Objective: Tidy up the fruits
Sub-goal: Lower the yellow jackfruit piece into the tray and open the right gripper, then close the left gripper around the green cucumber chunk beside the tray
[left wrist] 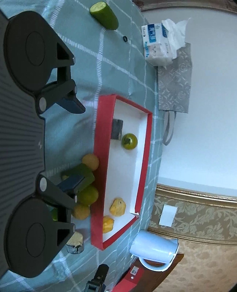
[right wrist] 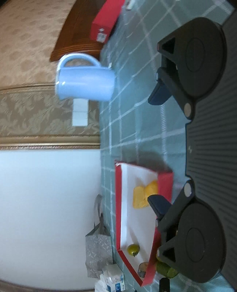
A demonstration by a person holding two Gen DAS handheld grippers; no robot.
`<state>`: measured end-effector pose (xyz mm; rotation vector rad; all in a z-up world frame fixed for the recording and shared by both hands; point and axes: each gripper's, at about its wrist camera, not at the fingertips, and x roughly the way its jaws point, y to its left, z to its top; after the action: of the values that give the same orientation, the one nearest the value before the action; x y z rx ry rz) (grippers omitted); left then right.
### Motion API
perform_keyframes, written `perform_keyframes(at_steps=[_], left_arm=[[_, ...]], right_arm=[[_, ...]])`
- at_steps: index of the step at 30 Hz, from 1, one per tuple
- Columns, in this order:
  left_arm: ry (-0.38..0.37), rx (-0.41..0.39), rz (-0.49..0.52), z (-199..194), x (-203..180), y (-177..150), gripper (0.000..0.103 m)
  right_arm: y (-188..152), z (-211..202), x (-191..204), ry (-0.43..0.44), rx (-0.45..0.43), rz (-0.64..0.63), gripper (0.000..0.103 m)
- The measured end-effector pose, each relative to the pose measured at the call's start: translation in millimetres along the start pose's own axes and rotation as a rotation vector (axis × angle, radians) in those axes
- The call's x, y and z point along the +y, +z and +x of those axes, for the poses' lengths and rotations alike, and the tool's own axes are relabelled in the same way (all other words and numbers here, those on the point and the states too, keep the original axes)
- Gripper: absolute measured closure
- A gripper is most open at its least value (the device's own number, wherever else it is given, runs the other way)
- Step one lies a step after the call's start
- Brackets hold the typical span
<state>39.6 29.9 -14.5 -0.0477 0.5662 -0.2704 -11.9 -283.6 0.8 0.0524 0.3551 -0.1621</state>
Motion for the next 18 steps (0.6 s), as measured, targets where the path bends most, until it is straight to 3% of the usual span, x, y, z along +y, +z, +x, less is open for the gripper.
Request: perform_keyframes(at_steps=[10,18], left_arm=[[-0.031,-0.04,-0.089,-8.3,-0.6,-0.3,0.021],[-0.012,-0.01,-0.057,-1.3,-15.1,-1.8,0.021]], right_arm=[[-6.7,14.4,-8.2,0.024,0.102,0.041,0.0],[-7.5,15.4,-9.3,0.029,0.116,0.054,0.0]])
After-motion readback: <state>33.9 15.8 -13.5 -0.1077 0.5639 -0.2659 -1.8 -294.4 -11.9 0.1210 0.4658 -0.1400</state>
